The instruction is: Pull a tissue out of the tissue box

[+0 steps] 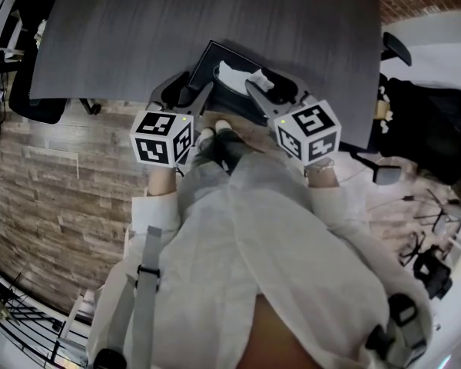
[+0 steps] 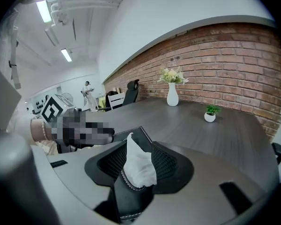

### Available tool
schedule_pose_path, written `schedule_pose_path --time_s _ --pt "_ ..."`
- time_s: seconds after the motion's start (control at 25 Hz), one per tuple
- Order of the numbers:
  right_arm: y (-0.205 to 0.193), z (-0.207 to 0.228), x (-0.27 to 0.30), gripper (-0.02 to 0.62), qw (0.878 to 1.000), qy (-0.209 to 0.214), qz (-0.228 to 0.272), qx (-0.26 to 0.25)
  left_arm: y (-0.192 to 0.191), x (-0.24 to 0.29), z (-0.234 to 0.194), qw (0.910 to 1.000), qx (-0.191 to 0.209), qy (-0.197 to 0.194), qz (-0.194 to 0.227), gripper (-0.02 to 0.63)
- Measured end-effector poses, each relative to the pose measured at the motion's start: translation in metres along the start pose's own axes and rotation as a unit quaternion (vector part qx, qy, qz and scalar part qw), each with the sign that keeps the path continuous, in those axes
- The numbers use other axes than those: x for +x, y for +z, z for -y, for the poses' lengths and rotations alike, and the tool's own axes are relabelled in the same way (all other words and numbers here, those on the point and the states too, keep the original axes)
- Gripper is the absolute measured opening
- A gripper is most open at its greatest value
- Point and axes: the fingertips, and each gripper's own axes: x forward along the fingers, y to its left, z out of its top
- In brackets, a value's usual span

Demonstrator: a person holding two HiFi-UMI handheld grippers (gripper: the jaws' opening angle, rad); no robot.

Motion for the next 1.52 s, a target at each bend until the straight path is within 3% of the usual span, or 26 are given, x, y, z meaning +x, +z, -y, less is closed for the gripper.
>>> schedule_pose_path --time_s 0.52,1.28,1.52 --pt "0.002 -0.004 0.019 0.143 0.998 0.019 -0.035 -0.058 -0.008 0.006 -0.002 0.9990 0.027 -0.022 -0.028 0.202" --pt "-0.016 -0.017 0.036 0.141 0.982 0.025 -0.112 -0.150 -0.009 0.011 0.000 0.9983 0.008 -0.050 -0.029 0.202" --pt "-0.019 -0.017 0.037 0.140 0.980 0.022 -0.127 -0.151 -0.009 0.010 -0.001 0.9984 0.008 -0.049 -0.026 0.202"
